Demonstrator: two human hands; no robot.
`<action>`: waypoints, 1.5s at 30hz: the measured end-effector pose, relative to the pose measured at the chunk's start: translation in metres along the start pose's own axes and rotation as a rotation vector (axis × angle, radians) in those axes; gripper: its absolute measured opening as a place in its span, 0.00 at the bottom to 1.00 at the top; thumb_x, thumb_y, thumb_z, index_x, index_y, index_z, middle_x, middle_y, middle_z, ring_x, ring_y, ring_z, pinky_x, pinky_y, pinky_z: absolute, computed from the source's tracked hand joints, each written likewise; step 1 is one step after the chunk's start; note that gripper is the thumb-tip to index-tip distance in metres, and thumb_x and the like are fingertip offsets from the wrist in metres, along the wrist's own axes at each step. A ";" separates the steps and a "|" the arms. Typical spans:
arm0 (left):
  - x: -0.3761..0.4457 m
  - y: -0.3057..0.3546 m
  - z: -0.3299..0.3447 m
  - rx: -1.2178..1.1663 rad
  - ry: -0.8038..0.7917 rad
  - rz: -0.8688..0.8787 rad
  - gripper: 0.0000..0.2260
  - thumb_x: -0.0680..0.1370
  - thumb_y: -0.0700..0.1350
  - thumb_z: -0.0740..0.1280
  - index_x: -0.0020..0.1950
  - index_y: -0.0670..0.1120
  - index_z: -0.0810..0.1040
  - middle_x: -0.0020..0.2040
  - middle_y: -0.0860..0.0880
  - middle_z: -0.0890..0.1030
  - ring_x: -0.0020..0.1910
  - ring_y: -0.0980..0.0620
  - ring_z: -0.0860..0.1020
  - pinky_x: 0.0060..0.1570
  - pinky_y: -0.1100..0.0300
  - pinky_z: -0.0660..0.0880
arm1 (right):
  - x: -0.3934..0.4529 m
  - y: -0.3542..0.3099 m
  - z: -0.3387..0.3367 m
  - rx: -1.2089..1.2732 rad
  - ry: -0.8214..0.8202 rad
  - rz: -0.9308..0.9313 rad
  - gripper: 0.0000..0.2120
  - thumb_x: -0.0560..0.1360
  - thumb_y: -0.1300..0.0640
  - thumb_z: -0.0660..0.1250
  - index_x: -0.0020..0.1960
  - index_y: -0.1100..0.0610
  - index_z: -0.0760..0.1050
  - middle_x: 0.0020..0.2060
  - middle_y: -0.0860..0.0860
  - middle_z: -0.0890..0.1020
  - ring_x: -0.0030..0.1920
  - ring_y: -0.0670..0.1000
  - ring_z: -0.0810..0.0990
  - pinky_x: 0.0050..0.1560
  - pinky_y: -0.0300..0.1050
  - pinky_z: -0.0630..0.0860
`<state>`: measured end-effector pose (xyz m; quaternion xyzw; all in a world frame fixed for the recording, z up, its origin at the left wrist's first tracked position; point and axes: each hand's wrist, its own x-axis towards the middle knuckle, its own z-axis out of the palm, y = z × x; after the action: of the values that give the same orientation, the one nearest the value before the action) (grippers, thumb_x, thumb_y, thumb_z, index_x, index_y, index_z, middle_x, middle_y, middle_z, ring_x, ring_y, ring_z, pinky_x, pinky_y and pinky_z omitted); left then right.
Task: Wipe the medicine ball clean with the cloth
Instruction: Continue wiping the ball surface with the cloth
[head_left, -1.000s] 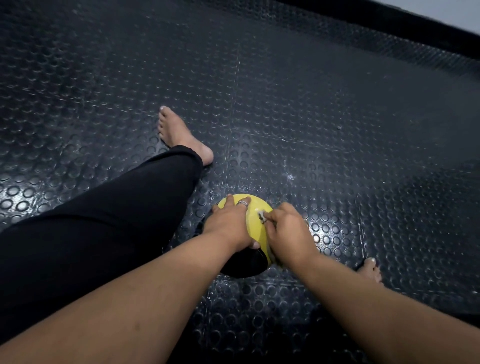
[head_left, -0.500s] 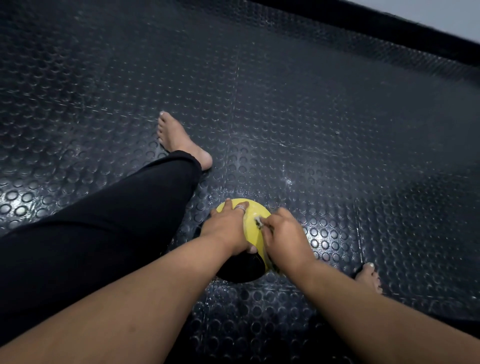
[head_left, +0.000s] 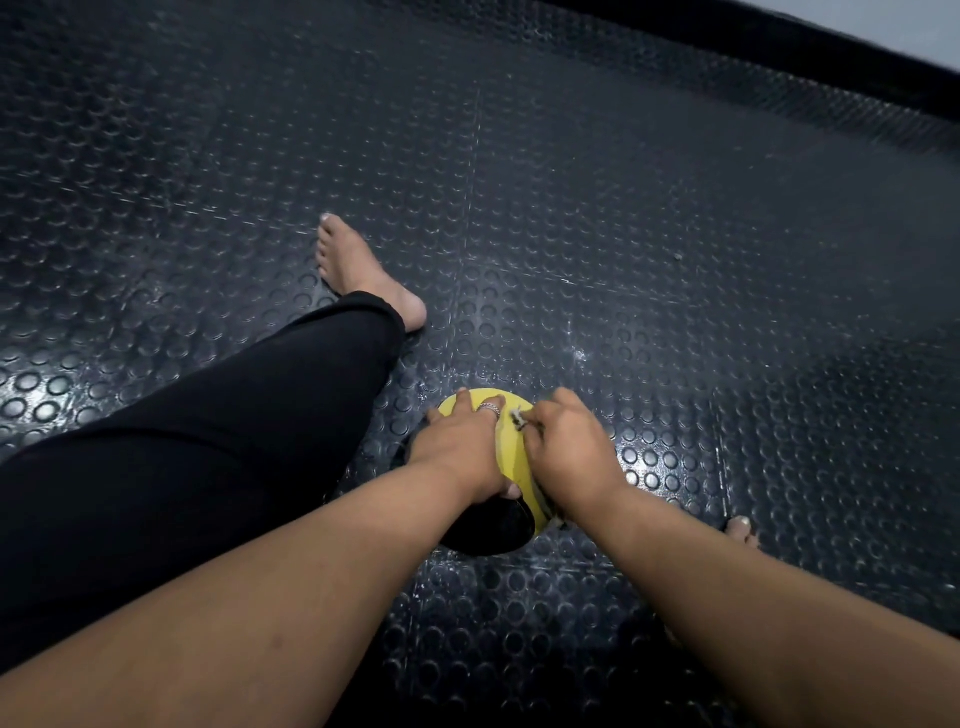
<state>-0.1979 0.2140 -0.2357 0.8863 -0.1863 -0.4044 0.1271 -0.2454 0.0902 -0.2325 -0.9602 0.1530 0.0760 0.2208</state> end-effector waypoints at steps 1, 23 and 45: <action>0.000 0.000 0.001 -0.002 -0.001 0.001 0.49 0.69 0.57 0.77 0.80 0.58 0.47 0.81 0.49 0.44 0.78 0.37 0.50 0.71 0.44 0.64 | -0.009 0.001 0.000 -0.001 0.006 -0.024 0.10 0.77 0.60 0.61 0.51 0.61 0.80 0.45 0.54 0.73 0.45 0.57 0.76 0.47 0.48 0.73; -0.007 0.012 0.007 -0.007 0.017 0.006 0.46 0.70 0.55 0.76 0.79 0.57 0.49 0.80 0.49 0.45 0.77 0.36 0.49 0.68 0.45 0.66 | -0.052 0.013 -0.001 -0.011 -0.134 -0.080 0.10 0.78 0.58 0.61 0.54 0.59 0.80 0.45 0.52 0.73 0.46 0.55 0.75 0.50 0.50 0.73; -0.007 -0.001 0.007 -0.140 0.049 -0.115 0.51 0.67 0.57 0.78 0.79 0.60 0.46 0.80 0.45 0.42 0.77 0.35 0.52 0.71 0.39 0.63 | -0.024 0.018 -0.005 0.328 -0.015 0.359 0.19 0.79 0.54 0.61 0.68 0.59 0.70 0.69 0.55 0.63 0.62 0.50 0.70 0.59 0.31 0.61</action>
<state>-0.2077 0.2171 -0.2356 0.8940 -0.1033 -0.4014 0.1700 -0.2734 0.0793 -0.2300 -0.8685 0.3300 0.0951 0.3576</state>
